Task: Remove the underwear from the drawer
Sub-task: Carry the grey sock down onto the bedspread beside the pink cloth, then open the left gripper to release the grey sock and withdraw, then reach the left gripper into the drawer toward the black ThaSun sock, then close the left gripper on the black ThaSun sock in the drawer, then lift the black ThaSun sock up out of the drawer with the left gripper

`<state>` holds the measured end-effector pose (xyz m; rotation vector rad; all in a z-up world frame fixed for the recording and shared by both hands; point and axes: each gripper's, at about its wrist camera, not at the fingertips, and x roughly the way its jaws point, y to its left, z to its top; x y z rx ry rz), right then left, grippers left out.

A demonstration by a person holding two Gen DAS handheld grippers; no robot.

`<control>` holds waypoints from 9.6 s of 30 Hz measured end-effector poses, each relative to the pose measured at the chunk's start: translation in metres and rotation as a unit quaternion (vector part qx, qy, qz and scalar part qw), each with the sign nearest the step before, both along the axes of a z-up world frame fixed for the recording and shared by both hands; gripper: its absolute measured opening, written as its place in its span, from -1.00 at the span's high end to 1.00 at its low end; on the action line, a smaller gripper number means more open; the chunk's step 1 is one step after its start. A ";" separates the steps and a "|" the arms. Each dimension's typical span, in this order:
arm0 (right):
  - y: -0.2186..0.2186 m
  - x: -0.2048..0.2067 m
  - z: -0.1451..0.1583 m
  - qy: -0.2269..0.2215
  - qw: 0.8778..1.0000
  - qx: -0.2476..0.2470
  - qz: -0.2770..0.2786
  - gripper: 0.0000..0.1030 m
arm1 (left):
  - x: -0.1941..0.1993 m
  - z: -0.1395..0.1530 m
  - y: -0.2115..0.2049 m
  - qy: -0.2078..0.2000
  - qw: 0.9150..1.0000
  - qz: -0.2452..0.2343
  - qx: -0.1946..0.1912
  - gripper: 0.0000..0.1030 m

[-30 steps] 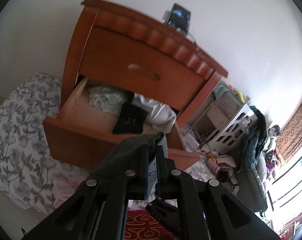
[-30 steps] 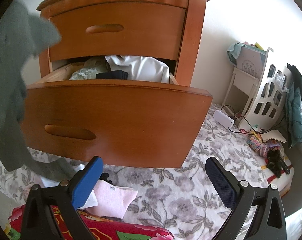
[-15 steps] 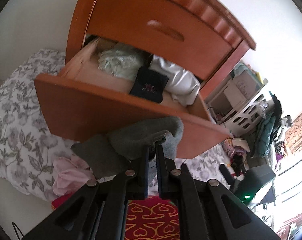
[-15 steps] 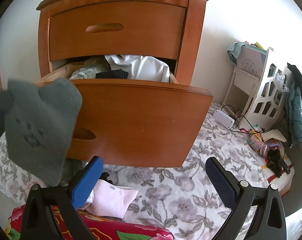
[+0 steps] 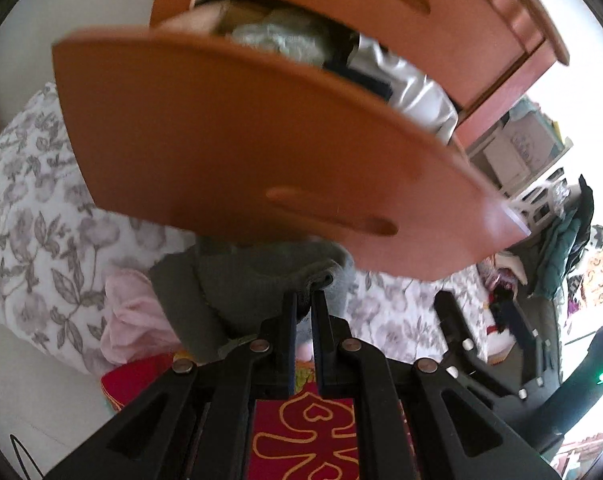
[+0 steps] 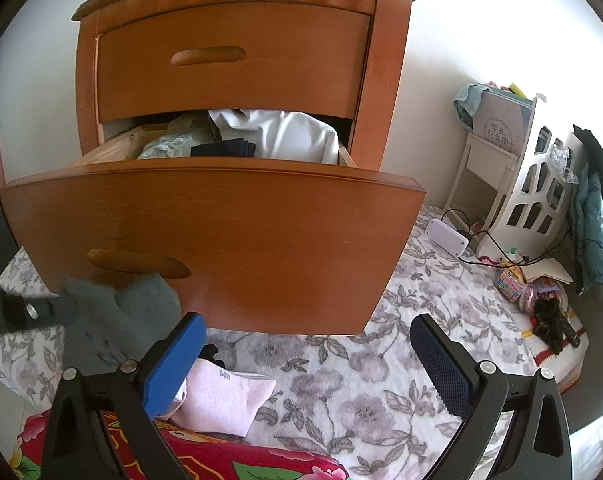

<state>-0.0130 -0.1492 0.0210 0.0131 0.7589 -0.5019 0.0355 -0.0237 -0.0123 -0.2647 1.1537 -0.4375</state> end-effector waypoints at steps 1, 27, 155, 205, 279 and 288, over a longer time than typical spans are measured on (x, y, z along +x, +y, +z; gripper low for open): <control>0.000 0.000 0.000 0.000 1.000 0.000 0.000 -1.00 | 0.000 -0.003 -0.001 0.005 1.000 -0.002 0.002 0.87; 0.000 0.001 0.000 0.000 1.000 0.000 0.000 -1.00 | -0.004 -0.039 -0.016 0.039 0.994 -0.019 0.100 0.68; -0.025 0.003 -0.014 0.018 0.995 0.095 0.001 -1.00 | 0.178 0.046 -0.139 0.040 0.968 -0.045 0.244 -0.98; -0.044 0.000 -0.022 0.012 0.987 0.157 -0.010 -1.00 | 0.229 -0.005 -0.238 0.106 0.937 -0.106 0.316 -0.36; -0.022 0.006 -0.017 0.037 0.997 0.069 -0.017 -1.00 | 0.039 0.161 0.030 -0.183 0.981 0.021 0.059 0.69; -0.013 0.008 -0.015 0.041 0.998 0.044 -0.007 -1.00 | 0.009 0.129 0.021 -0.191 0.980 0.029 0.056 0.69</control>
